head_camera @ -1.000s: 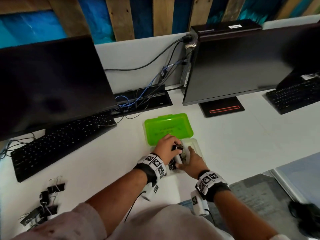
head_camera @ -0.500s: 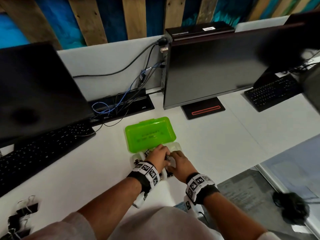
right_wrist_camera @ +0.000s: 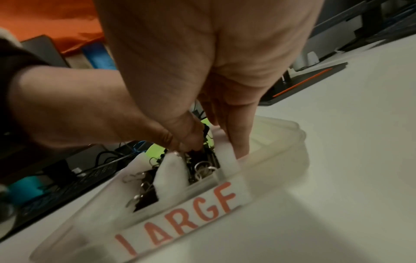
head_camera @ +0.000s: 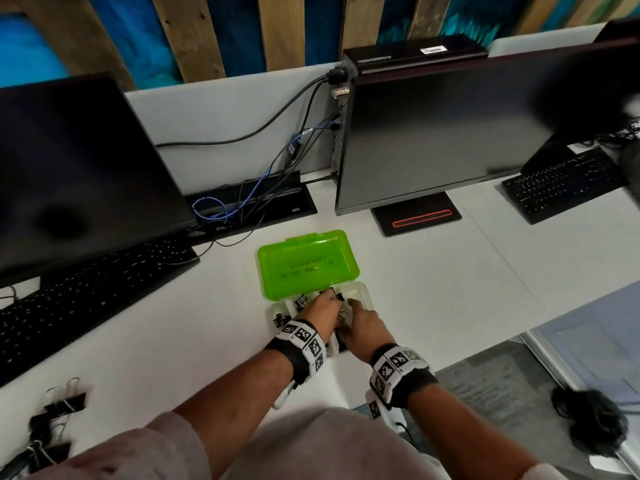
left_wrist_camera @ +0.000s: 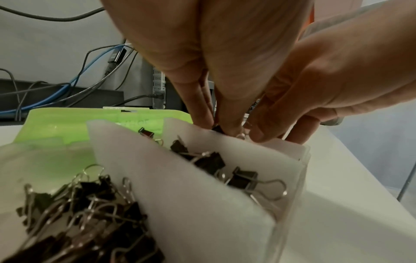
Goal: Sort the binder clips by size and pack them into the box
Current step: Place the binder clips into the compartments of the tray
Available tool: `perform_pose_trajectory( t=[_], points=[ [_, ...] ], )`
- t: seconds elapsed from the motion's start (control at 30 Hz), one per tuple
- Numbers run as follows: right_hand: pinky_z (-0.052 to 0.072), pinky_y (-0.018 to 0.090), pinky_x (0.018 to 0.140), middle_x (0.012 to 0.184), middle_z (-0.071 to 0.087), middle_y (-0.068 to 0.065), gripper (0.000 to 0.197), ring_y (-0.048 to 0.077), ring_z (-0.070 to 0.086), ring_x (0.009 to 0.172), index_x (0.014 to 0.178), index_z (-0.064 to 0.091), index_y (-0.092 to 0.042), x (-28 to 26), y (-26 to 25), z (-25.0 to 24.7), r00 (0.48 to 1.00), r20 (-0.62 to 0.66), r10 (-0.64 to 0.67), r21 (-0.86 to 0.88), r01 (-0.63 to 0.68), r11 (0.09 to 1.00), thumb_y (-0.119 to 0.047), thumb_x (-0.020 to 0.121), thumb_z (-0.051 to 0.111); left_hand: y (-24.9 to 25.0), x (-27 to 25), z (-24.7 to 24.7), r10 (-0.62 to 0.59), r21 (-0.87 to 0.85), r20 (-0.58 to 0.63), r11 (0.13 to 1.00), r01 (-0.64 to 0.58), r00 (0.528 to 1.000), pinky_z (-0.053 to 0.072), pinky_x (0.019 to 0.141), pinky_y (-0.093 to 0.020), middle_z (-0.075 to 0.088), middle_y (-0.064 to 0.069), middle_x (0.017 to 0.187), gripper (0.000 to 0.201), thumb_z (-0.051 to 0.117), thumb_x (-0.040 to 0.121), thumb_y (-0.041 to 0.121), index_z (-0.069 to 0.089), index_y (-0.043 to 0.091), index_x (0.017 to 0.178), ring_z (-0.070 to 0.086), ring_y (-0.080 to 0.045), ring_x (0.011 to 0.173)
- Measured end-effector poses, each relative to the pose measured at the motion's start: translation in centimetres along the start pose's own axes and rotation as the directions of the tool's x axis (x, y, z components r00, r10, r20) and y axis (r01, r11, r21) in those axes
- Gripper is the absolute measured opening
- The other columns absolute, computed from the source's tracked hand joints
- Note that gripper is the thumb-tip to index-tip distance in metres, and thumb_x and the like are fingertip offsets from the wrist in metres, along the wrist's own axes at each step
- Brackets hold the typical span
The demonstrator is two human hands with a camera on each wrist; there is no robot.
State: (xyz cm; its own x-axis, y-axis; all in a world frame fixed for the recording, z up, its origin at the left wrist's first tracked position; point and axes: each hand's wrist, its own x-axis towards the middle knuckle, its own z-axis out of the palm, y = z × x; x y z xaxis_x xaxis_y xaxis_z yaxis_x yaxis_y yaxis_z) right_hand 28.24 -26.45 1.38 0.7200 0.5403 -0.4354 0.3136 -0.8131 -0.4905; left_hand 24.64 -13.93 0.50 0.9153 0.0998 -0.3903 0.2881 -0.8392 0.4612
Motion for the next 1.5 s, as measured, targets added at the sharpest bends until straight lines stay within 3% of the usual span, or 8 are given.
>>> perform_pose_trajectory(
  t=[0.2,0.4,0.63,0.77,0.97,1.17,1.37,1.5],
  points=[
    [0.044,0.045,0.097,0.151,0.023,0.024,0.072,0.042,0.048,0.124,0.148,0.006,-0.004,-0.9,-0.5,1.1,0.994,0.086,-0.072,-0.090,0.080,0.993,-0.021,0.091,0.046,0.3,-0.3,-0.3,0.085,0.235,0.010,0.968,-0.085,0.996,0.037,0.103,-0.040,0.045,-0.020,0.132,0.033,0.044,0.091,0.004,0.051,0.003,0.123,0.043,-0.034,0.123],
    [0.022,0.030,0.116,0.159,0.004,0.008,0.079,0.026,0.003,0.147,0.150,0.002,-0.012,-0.7,0.3,1.2,0.977,0.102,-0.188,-0.017,0.191,0.981,-0.010,0.086,0.048,0.5,-1.7,-0.2,0.017,0.330,0.013,0.944,-0.021,1.000,0.030,0.104,-0.039,0.047,-0.007,0.129,0.037,0.056,0.082,0.011,0.057,0.007,0.119,0.032,-0.029,0.124],
    [0.031,0.038,0.113,0.156,0.010,0.020,0.084,0.033,0.018,0.144,0.150,-0.003,-0.013,-0.7,-0.7,1.6,0.991,0.101,-0.089,0.021,0.087,0.996,-0.008,0.084,0.048,-1.7,-4.2,-0.8,0.044,0.048,-0.223,0.998,-0.034,0.974,0.030,0.101,-0.034,0.048,0.004,0.134,0.041,0.050,0.085,0.005,0.058,0.019,0.123,0.033,-0.023,0.123],
    [0.036,0.042,0.108,0.157,0.006,0.020,0.090,0.037,0.035,0.136,0.149,-0.010,-0.013,-0.8,-1.3,2.3,0.994,0.102,-0.029,0.062,0.023,0.998,-0.003,0.082,0.049,-7.1,-8.1,-1.5,-0.119,-0.147,-0.388,0.987,0.066,0.914,0.036,0.100,-0.037,0.053,0.004,0.130,0.046,0.046,0.082,-0.005,0.066,0.024,0.112,0.039,-0.023,0.120],
    [0.032,0.048,0.111,0.157,-0.003,0.022,0.088,0.044,0.028,0.137,0.148,-0.008,-0.010,-0.6,-2.9,2.5,0.999,0.029,0.017,0.012,-0.017,1.000,-0.016,0.085,0.053,-16.7,-17.6,-0.1,-0.461,-0.336,-0.590,0.887,0.317,0.662,0.042,0.099,-0.043,0.054,-0.002,0.129,0.043,0.048,0.082,-0.008,0.065,0.020,0.110,0.044,-0.028,0.116],
    [0.018,0.044,0.119,0.156,0.013,0.020,0.078,0.035,0.012,0.145,0.148,0.013,-0.004,0.1,-11.2,4.3,0.910,-0.113,-0.399,-0.190,0.374,0.908,-0.015,0.085,0.057,-21.7,-27.3,2.3,-0.688,-0.382,-0.627,0.680,0.625,0.365,0.030,0.110,-0.051,0.037,-0.012,0.144,0.059,0.068,0.082,0.027,0.045,0.014,0.134,0.031,-0.035,0.130],
    [0.022,0.034,0.118,0.157,0.016,0.015,0.067,0.028,0.021,0.144,0.148,0.018,-0.011,-1.4,-21.3,12.9,0.677,0.320,-0.662,-0.242,0.734,0.634,-0.016,0.088,0.049,-24.0,-33.2,4.2,-0.857,-0.560,-0.498,0.436,0.704,0.134,0.026,0.110,-0.054,0.022,-0.016,0.152,0.108,0.083,0.058,0.045,0.025,0.014,0.144,0.018,-0.039,0.140],
    [0.030,0.038,0.111,0.159,0.008,0.009,0.068,0.030,0.028,0.139,0.149,0.012,-0.016,-2.3,-27.7,17.4,0.553,0.574,-0.604,-0.270,0.824,0.498,-0.015,0.090,0.047,-26.2,-34.4,4.2,-0.933,-0.680,-0.333,0.337,0.651,0.135,0.038,0.103,-0.057,0.012,-0.008,0.153,0.116,0.087,0.056,0.036,0.014,0.029,0.146,0.016,-0.033,0.140]
  ],
)
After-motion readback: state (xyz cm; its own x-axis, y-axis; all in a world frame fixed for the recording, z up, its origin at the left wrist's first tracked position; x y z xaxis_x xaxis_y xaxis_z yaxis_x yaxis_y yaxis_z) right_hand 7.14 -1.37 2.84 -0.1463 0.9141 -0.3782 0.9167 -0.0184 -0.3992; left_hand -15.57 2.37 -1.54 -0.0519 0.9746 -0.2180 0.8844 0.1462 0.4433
